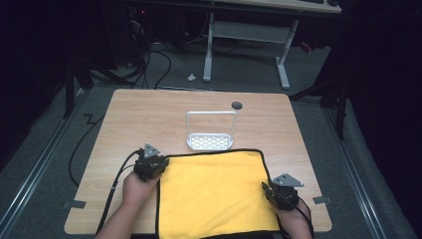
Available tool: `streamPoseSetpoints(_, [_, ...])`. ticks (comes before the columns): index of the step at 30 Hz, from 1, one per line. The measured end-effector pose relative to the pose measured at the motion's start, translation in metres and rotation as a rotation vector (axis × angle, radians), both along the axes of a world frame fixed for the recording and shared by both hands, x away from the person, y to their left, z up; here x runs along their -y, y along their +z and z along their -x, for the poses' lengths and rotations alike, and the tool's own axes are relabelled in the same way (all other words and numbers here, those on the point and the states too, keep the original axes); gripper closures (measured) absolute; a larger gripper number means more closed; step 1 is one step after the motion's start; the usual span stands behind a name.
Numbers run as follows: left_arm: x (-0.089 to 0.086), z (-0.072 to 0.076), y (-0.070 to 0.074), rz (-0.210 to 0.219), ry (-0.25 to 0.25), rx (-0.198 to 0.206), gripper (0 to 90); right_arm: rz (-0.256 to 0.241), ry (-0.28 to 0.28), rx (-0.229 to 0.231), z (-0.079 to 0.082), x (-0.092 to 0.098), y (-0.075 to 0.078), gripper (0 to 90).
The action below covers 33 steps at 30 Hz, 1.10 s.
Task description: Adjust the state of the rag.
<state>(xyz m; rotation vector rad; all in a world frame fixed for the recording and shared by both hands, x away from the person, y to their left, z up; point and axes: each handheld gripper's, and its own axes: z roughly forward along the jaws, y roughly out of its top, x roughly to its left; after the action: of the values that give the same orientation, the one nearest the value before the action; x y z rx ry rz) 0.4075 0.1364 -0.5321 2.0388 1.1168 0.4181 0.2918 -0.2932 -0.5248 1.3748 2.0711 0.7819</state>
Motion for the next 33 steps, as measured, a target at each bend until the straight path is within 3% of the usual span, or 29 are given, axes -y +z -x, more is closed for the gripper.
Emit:
streamPoseSetpoints(1, [0.0, 0.0, 0.0, 0.013, -0.008, -0.012, 83.4, 0.0, 0.0, 0.001, 0.0, 0.0, 0.0, 72.2])
streamPoseSetpoints(4, [0.001, -0.005, 0.0, 0.017, -0.01, -0.013, 85.4, 0.0, -0.002, 0.001, 0.0, 0.0, 0.0, 72.4])
streamPoseSetpoints(10, [-0.006, -0.021, -0.002, 0.104, 0.029, -0.028, 86.7, 0.011, 0.006, 0.015, 0.001, -0.004, 0.002, 72.6])
streamPoseSetpoints(13, [-0.01, -0.022, -0.003, 0.14, 0.029, -0.046, 86.7, -0.02, 0.053, 0.07, 0.005, -0.018, 0.017, 71.2])
streamPoseSetpoints(14, [-0.008, -0.02, -0.003, 0.126, 0.013, -0.037, 86.6, -0.054, 0.1, 0.093, 0.008, -0.034, 0.028, 69.5])
streamPoseSetpoints(16, [-0.008, -0.019, -0.003, 0.126, 0.005, -0.036, 86.5, -0.053, 0.131, 0.107, 0.01, -0.043, 0.032, 69.1])
streamPoseSetpoints(17, [-0.008, -0.019, -0.003, 0.128, 0.007, -0.037, 86.4, -0.07, 0.182, 0.12, 0.012, -0.062, 0.039, 68.1])
streamPoseSetpoints(19, [-0.009, -0.02, -0.003, 0.14, 0.008, -0.043, 86.3, -0.071, 0.229, 0.118, 0.013, -0.081, 0.042, 67.3])
streamPoseSetpoints(28, [-0.013, -0.02, -0.004, 0.18, -0.014, -0.064, 86.3, -0.043, 0.394, 0.063, 0.008, -0.158, 0.031, 65.5])
streamPoseSetpoints(31, [-0.013, -0.02, -0.004, 0.183, -0.013, -0.063, 86.2, -0.04, 0.423, 0.052, 0.006, -0.172, 0.029, 64.8])
streamPoseSetpoints(32, [-0.014, -0.02, -0.004, 0.189, -0.008, -0.061, 86.2, -0.033, 0.452, 0.048, 0.006, -0.187, 0.027, 64.3])
streamPoseSetpoints(33, [-0.014, -0.02, -0.004, 0.189, -0.008, -0.061, 86.2, -0.033, 0.452, 0.048, 0.006, -0.187, 0.027, 64.3])
